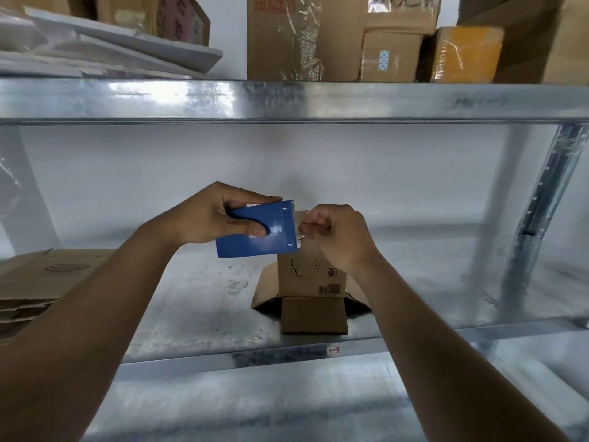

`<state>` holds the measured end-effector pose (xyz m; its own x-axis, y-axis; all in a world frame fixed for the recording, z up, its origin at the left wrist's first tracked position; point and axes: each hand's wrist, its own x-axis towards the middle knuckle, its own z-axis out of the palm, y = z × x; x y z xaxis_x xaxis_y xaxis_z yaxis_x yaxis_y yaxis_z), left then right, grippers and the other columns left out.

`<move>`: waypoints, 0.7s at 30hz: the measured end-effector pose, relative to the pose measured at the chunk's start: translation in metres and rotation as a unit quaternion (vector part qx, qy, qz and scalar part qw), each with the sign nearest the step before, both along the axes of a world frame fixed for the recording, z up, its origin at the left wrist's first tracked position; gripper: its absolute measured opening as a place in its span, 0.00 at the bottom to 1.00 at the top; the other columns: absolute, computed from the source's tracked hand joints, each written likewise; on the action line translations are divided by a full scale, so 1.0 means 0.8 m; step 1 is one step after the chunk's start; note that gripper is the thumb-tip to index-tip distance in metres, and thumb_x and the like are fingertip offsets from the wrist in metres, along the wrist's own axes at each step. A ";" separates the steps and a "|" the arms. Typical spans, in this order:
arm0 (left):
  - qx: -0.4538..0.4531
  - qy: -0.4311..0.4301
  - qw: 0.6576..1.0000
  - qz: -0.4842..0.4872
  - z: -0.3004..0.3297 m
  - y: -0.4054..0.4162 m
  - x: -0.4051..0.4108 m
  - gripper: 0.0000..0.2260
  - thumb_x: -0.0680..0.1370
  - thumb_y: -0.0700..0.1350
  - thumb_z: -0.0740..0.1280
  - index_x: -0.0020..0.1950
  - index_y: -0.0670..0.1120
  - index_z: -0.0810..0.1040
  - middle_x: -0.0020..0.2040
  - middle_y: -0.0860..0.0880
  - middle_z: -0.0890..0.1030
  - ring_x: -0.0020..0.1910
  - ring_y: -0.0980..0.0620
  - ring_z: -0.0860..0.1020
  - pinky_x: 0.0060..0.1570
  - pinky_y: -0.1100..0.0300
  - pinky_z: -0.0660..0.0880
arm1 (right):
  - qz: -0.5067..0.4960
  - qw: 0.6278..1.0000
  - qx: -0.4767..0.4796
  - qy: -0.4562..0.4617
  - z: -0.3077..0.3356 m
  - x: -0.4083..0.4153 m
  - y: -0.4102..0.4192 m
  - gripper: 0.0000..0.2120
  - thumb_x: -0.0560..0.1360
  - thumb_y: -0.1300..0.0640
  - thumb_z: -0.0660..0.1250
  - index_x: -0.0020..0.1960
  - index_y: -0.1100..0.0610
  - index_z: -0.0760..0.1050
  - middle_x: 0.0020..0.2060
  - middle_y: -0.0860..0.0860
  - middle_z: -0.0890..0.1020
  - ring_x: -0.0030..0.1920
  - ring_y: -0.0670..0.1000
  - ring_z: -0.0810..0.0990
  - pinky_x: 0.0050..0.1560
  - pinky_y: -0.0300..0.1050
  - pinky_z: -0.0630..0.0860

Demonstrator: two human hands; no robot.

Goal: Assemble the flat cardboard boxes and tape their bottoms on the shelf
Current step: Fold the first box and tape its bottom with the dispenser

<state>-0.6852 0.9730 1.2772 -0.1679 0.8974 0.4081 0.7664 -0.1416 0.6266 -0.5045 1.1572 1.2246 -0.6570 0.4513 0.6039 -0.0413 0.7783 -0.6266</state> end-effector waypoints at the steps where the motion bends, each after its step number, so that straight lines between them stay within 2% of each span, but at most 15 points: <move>1: -0.010 0.007 1.000 0.009 0.005 0.000 0.004 0.24 0.73 0.48 0.76 0.69 0.57 0.79 0.62 0.58 0.84 0.60 0.53 0.83 0.60 0.51 0.81 | -0.005 1.000 0.001 -0.007 0.002 0.001 0.004 0.06 0.78 0.62 0.73 0.44 0.53 0.84 0.40 0.43 0.85 0.43 0.43 0.83 0.47 0.40 0.79; 2: -0.016 0.015 1.000 0.016 0.009 0.001 0.008 0.25 0.73 0.49 0.76 0.69 0.57 0.79 0.62 0.58 0.84 0.59 0.53 0.83 0.60 0.49 0.81 | -0.010 1.000 0.001 -0.013 0.004 0.002 0.007 0.05 0.78 0.61 0.72 0.44 0.54 0.83 0.41 0.44 0.85 0.43 0.45 0.83 0.47 0.44 0.80; 4: -0.019 0.038 0.999 0.032 0.015 0.001 0.016 0.25 0.73 0.49 0.77 0.70 0.58 0.78 0.60 0.59 0.85 0.56 0.53 0.84 0.56 0.50 0.83 | -0.021 1.000 0.004 -0.021 0.007 0.005 0.013 0.04 0.79 0.59 0.72 0.46 0.54 0.83 0.42 0.45 0.85 0.44 0.46 0.83 0.48 0.45 0.80; 6: -0.023 0.056 0.997 0.047 0.021 0.003 0.020 0.26 0.73 0.49 0.76 0.71 0.58 0.78 0.54 0.61 0.86 0.50 0.55 0.84 0.47 0.57 0.83 | -0.028 0.999 0.002 -0.029 0.007 0.006 0.019 0.04 0.80 0.57 0.70 0.47 0.52 0.82 0.44 0.45 0.85 0.45 0.45 0.83 0.47 0.45 0.79; 9: -0.052 0.091 0.992 0.068 0.027 0.005 0.021 0.26 0.73 0.51 0.76 0.71 0.60 0.77 0.42 0.62 0.86 0.36 0.58 0.81 0.34 0.65 0.75 | -0.072 0.996 0.008 -0.043 0.005 0.013 0.028 0.10 0.81 0.57 0.68 0.44 0.46 0.78 0.44 0.41 0.83 0.45 0.45 0.81 0.45 0.43 0.76; 13: -0.064 0.079 0.992 0.068 0.024 0.009 0.007 0.26 0.73 0.52 0.76 0.71 0.62 0.77 0.42 0.56 0.87 0.35 0.56 0.79 0.35 0.60 0.74 | -0.110 0.992 -0.013 -0.068 0.007 0.027 0.045 0.15 0.82 0.56 0.68 0.39 0.41 0.72 0.40 0.37 0.77 0.40 0.39 0.76 0.37 0.38 0.68; 17: -0.077 0.097 0.991 0.046 0.031 0.019 0.000 0.25 0.73 0.53 0.76 0.70 0.62 0.78 0.46 0.54 0.88 0.38 0.44 0.82 0.36 0.52 0.76 | -0.156 0.984 -0.010 -0.086 0.007 0.031 0.053 0.11 0.82 0.56 0.66 0.43 0.44 0.76 0.39 0.38 0.79 0.39 0.42 0.78 0.38 0.41 0.70; 21: -0.097 0.114 0.988 0.039 0.043 0.020 -0.022 0.23 0.72 0.55 0.77 0.67 0.65 0.80 0.39 0.53 0.87 0.31 0.49 0.76 0.34 0.55 0.69 | -0.193 0.976 -0.045 -0.092 0.006 0.044 0.066 0.09 0.81 0.54 0.68 0.43 0.45 0.79 0.39 0.41 0.84 0.41 0.47 0.81 0.40 0.43 0.73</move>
